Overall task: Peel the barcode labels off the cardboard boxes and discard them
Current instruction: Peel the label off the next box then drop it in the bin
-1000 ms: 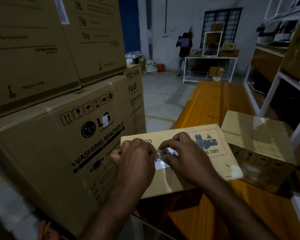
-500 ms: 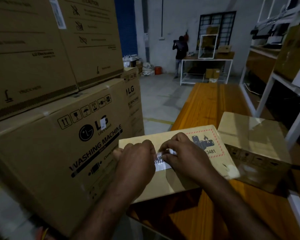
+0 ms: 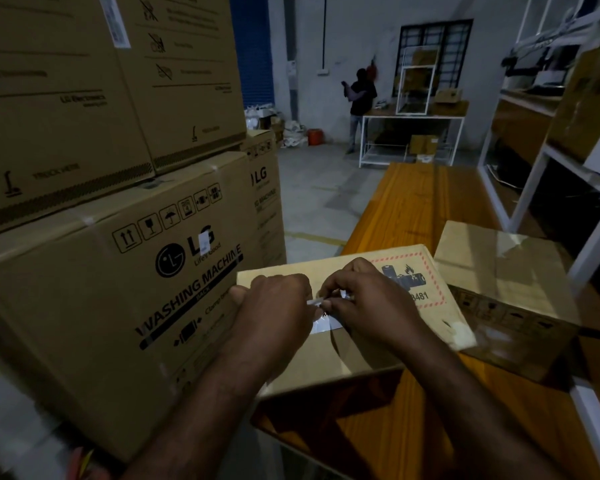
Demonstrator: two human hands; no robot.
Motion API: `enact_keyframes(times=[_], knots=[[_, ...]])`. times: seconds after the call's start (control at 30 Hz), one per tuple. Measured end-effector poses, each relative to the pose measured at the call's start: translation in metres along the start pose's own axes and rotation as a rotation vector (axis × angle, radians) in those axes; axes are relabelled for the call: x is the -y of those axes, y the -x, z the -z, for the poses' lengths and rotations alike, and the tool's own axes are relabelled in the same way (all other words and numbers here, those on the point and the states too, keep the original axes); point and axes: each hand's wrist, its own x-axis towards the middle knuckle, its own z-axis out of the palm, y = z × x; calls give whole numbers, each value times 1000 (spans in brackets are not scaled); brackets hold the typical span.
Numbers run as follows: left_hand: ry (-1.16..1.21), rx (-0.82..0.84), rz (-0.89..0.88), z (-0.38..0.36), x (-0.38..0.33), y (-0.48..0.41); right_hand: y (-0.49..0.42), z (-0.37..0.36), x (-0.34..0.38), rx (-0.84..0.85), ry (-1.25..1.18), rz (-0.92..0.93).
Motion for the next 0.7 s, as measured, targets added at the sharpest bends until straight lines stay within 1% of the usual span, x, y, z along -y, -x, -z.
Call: enact_keyframes(times=[0.2,0.5,0.7], knots=[[-7,51,0,1,0,-3,0,0,-5,9,-8,10],[73,124,-8,3,0,-6,-4,10,-13,63,-117,32],[84,27,-64,3,-1,-1,-9,11,-16,65,-143,33]])
